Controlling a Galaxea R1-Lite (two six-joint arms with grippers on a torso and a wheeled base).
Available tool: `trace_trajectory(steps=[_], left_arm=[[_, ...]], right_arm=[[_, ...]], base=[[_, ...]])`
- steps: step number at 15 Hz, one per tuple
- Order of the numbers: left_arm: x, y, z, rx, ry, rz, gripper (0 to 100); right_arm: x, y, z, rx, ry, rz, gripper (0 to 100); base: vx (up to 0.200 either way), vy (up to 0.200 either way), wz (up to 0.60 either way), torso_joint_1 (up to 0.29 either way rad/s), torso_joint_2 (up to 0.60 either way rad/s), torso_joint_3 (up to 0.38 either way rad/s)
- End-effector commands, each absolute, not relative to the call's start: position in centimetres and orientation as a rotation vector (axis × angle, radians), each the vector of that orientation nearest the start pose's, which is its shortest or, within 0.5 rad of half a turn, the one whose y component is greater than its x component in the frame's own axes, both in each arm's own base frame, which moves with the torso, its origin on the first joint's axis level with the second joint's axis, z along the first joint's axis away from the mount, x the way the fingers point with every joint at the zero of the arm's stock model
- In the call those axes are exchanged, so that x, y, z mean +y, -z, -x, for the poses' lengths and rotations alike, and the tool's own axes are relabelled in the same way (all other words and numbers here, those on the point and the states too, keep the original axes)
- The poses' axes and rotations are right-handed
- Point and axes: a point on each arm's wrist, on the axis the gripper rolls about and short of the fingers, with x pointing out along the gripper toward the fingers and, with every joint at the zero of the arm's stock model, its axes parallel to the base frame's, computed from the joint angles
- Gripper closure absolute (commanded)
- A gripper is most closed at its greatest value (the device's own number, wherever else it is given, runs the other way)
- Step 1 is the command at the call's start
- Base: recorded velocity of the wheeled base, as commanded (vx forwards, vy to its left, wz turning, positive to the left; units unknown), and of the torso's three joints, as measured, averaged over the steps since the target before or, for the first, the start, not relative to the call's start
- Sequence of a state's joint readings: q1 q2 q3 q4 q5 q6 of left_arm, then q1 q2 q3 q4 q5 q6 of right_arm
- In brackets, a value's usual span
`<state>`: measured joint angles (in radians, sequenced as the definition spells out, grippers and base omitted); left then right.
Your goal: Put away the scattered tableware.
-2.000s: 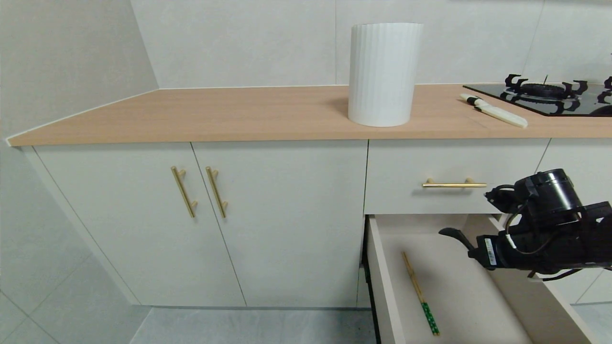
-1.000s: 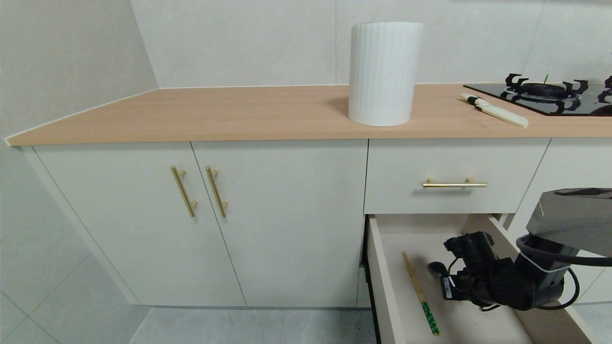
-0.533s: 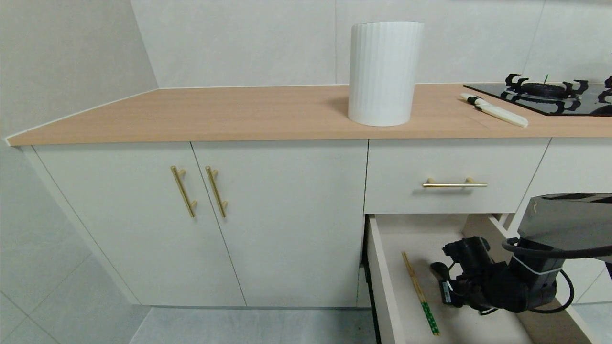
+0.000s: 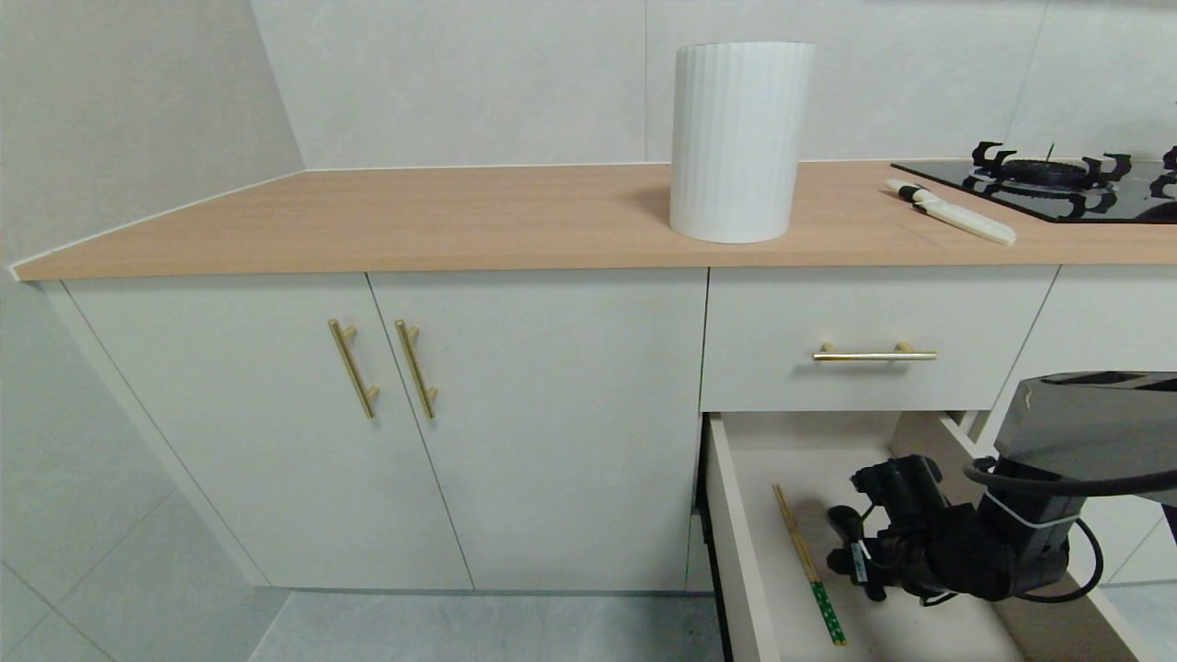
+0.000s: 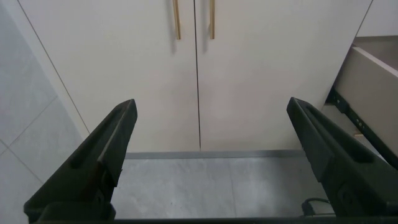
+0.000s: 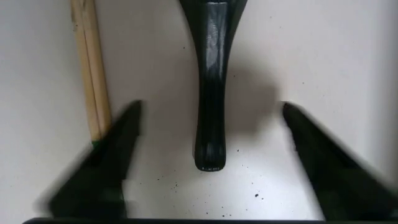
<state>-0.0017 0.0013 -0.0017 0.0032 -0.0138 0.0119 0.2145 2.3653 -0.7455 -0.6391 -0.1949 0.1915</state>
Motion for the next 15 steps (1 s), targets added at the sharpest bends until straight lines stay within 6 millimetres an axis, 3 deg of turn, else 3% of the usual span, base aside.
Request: trace_trajectory(steps=[1, 3, 6, 9, 11, 15], left_arm=[[0.0, -7.6, 2.3, 0.003, 0.015, -0.012, 0], [0.0, -7.6, 2.3, 0.003, 0.015, -0.012, 0], [0.0, -7.6, 2.3, 0.003, 0.015, -0.012, 0], [0.0, -7.6, 2.3, 0.003, 0.015, -0.012, 0], [0.0, -7.6, 2.3, 0.003, 0.015, -0.012, 0], [0.0, -7.6, 2.3, 0.003, 0.015, -0.012, 0]], right_arm=[[6.8, 5.2, -33.1, 0.954, 0.073, 0.022, 0], [6.8, 4.4, -33.0, 0.936, 0.070, 0.019, 0], [6.7, 1.5, -32.6, 0.876, 0.062, 0.001, 0], [6.5, -3.4, -31.6, 0.779, 0.052, -0.020, 0], [6.2, -7.9, -29.5, 0.760, 0.035, -0.027, 0], [6.5, -14.0, -24.9, 0.758, -0.083, -0.038, 0]], base=[[0.000, 0.000, 0.00, 0.000, 0.00, 0.000], [0.000, 0.000, 0.00, 0.000, 0.00, 0.000], [0.000, 0.000, 0.00, 0.000, 0.00, 0.000], [0.000, 0.000, 0.00, 0.000, 0.00, 0.000], [0.000, 0.000, 0.00, 0.000, 0.00, 0.000], [0.000, 0.000, 0.00, 0.000, 0.00, 0.000]])
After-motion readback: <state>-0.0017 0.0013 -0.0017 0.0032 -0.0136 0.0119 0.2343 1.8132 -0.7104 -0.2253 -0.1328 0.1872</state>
